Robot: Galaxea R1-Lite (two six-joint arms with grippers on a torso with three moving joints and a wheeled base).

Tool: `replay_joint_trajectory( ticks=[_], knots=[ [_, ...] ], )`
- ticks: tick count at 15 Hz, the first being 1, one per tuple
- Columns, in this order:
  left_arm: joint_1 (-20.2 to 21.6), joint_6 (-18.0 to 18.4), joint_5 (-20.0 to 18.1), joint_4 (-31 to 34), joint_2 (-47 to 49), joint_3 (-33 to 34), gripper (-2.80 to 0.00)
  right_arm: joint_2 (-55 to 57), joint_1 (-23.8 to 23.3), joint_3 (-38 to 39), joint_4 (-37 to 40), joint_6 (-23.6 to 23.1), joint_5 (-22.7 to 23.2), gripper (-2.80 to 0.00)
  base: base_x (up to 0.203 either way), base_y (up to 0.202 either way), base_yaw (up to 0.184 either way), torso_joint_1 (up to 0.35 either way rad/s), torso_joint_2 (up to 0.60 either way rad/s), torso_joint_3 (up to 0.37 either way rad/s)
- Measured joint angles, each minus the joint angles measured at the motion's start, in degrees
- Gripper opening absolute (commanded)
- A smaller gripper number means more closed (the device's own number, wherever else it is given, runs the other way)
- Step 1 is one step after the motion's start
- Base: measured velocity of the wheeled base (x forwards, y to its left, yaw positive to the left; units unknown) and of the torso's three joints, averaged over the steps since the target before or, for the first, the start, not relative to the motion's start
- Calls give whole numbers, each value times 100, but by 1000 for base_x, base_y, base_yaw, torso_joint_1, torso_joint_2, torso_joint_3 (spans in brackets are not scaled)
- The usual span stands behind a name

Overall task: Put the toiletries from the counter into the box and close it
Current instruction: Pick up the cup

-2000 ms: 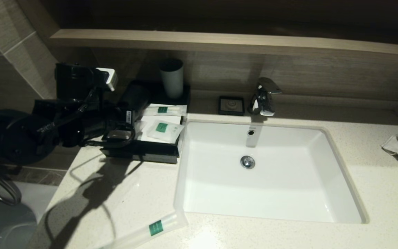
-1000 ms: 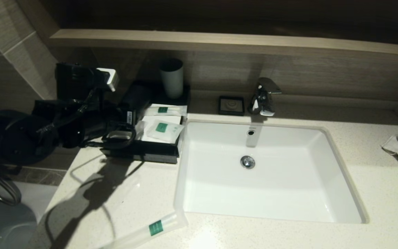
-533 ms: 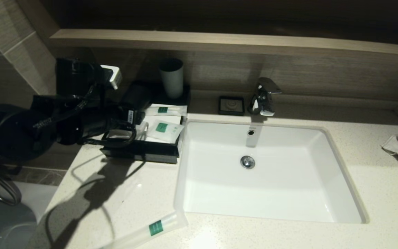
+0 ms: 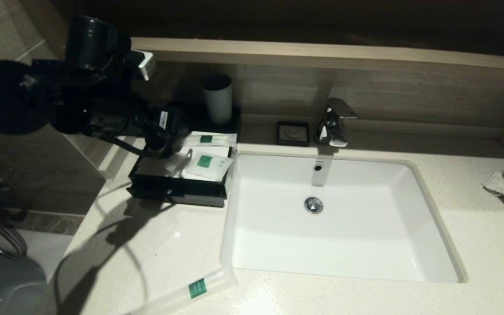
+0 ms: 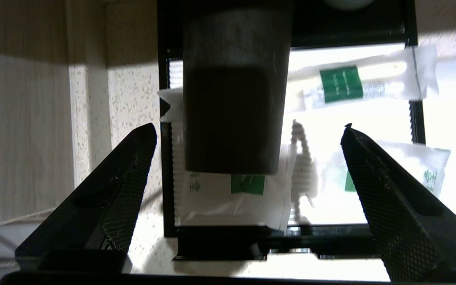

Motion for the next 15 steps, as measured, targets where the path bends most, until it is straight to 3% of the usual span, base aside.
replay_joint_trajectory(
  ticks=[4,15],
  knots=[
    [7,105,-24,1189,413,-871,0,0,0,0,0,-1,0,-280,0,0,0,0,0,0],
    [16,275,-17,1234,768,-1035,0,0,0,0,0,-2,0,-280,0,0,0,0,0,0]
  ],
)
